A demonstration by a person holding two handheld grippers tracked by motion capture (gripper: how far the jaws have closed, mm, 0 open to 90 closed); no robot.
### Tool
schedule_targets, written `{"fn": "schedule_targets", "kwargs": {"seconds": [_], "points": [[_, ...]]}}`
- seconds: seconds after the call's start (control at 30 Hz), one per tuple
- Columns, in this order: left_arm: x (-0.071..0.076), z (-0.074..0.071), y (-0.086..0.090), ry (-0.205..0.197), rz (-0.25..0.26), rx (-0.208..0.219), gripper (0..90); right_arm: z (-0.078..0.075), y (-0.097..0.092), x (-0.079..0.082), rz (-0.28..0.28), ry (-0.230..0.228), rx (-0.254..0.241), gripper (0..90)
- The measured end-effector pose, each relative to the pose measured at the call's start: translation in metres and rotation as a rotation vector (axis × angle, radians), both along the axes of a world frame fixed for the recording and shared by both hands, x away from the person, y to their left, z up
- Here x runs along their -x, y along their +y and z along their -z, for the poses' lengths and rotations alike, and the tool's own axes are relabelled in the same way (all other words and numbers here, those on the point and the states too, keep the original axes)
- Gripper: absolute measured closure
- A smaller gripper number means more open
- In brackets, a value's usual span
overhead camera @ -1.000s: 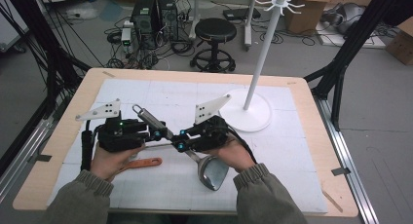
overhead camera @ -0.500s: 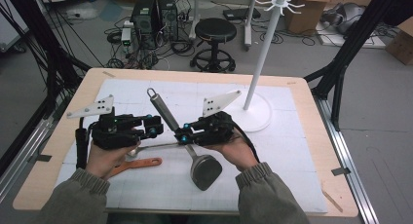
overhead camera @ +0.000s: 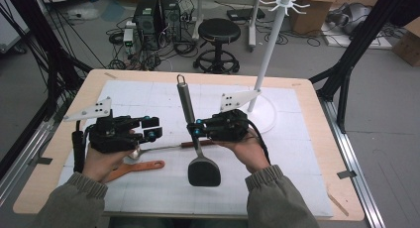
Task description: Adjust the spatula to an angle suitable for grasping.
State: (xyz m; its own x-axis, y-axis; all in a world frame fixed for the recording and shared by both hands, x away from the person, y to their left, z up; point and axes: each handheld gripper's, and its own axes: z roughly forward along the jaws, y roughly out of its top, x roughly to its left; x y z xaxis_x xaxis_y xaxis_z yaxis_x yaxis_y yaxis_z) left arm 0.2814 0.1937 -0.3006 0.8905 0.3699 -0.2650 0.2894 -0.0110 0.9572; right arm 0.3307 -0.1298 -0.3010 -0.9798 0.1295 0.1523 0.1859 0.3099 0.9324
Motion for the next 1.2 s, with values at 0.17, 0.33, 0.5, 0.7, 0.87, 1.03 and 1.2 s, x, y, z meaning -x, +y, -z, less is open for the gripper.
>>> {"fn": "schedule_targets", "kwargs": {"seconds": [0.17,0.33,0.5,0.7,0.87,1.03,1.2], "points": [[0.001,0.002,0.004,0.001,-0.009,-0.009,55.3,0.000,-0.007,-0.001,0.016,0.009,-0.013,87.2],[0.004,0.004,0.009,-0.006,-0.022,-0.036,53.2,-0.002,-0.016,-0.002,0.045,-0.006,-0.034,87.7],[0.006,0.009,0.013,-0.014,-0.041,-0.075,49.4,-0.005,-0.026,-0.002,0.076,-0.002,-0.061,87.7],[0.008,0.017,0.019,-0.019,-0.079,-0.141,41.9,-0.008,-0.040,-0.007,0.136,-0.010,-0.077,87.8],[0.010,0.025,0.024,-0.017,-0.110,-0.176,35.0,-0.012,-0.055,-0.013,0.194,-0.012,-0.085,87.8],[0.011,0.030,0.027,-0.021,-0.127,-0.206,29.3,-0.017,-0.067,-0.020,0.249,-0.021,-0.076,87.7],[0.011,0.035,0.028,-0.016,-0.140,-0.236,23.0,-0.024,-0.079,-0.025,0.301,-0.030,-0.073,87.7]]}}
